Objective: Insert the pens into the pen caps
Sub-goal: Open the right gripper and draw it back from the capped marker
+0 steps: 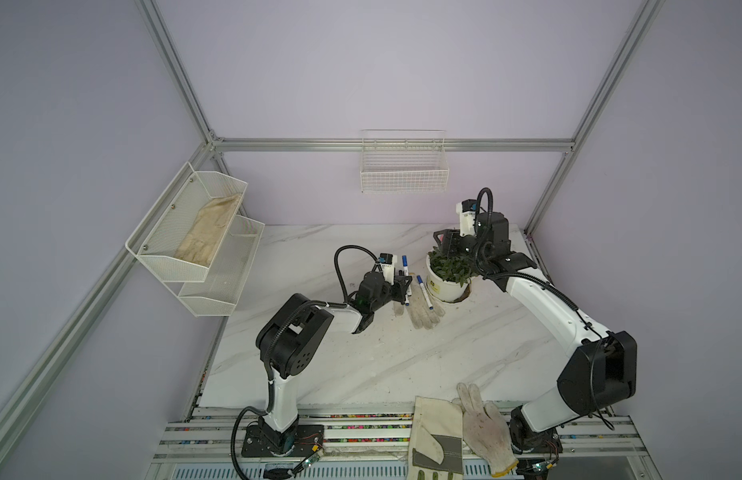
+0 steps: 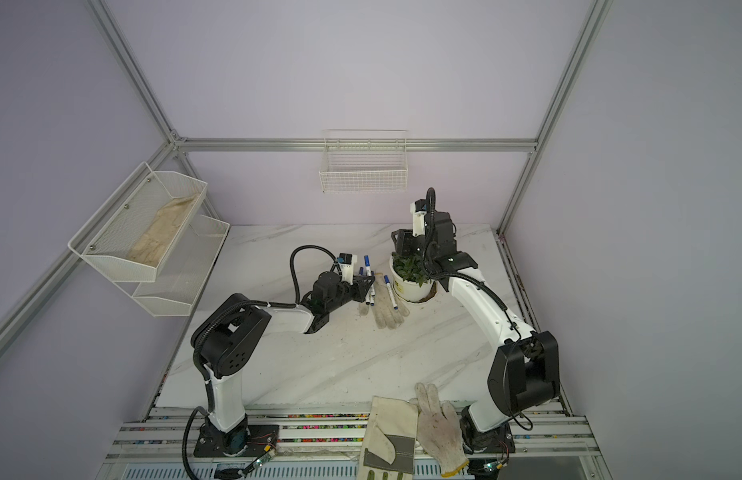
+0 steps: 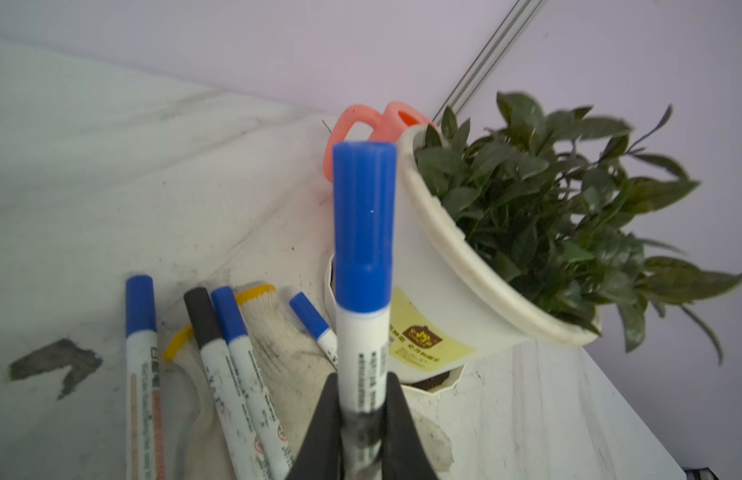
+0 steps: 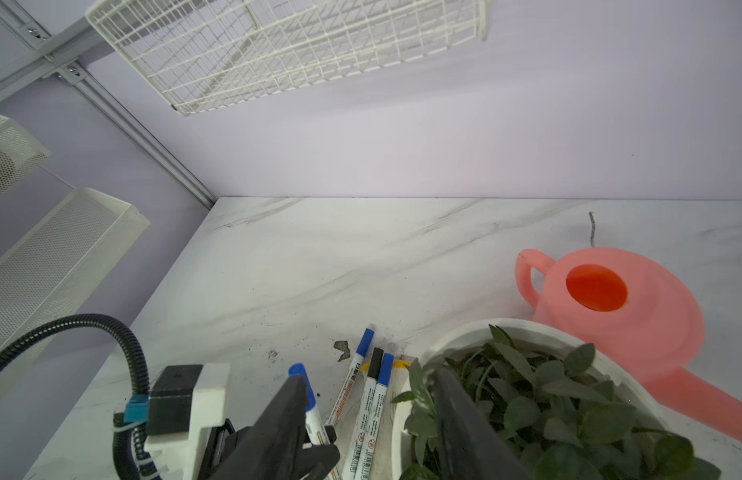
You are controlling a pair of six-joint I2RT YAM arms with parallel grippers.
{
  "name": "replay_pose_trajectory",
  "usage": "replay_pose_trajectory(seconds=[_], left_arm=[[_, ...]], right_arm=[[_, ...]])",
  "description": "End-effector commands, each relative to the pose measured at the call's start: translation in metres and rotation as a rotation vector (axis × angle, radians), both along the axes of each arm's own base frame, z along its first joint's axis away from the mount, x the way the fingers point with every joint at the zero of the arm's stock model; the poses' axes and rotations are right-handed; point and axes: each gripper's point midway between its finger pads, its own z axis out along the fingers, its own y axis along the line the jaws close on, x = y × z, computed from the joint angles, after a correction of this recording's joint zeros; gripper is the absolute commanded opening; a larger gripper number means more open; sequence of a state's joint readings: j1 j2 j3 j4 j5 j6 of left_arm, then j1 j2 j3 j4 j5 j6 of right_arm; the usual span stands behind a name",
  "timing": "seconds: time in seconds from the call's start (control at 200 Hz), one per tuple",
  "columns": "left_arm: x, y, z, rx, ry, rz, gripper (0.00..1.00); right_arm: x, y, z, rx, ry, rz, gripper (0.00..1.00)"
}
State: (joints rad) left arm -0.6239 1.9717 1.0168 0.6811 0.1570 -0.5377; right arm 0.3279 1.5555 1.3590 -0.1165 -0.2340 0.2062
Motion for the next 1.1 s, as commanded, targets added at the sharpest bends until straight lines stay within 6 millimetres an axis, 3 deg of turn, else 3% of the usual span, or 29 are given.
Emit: replay_pose_trajectory(seconds=[0.0,0.2,0.35,0.535,1.095], left_arm=[[0.006,-0.030,0.035,-0.056,-0.027,-0.077,0.00],[0.010,-0.041,0.016,-0.020,0.044,-0.112,0.00],[0.015,-0.040,0.003,0.002,0.083,-0.083,0.08],[0.018,-0.043,0.001,0.006,0.095,-0.087,0.22],[0.017,-0.039,-0.009,0.050,0.124,-0.076,0.31]], right_arm=[[0.002,-0.003,-0.008,0.014,0.026,-0.024,0.51],[0.002,-0.004,-0.016,0.005,0.039,-0.015,0.51],[0.000,-0.006,-0.017,-0.004,0.035,-0.008,0.51],[-0.002,-0.008,-0.016,-0.009,0.031,-0.009,0.51],[-0.002,-0.008,-0.016,0.007,0.039,0.001,0.50]])
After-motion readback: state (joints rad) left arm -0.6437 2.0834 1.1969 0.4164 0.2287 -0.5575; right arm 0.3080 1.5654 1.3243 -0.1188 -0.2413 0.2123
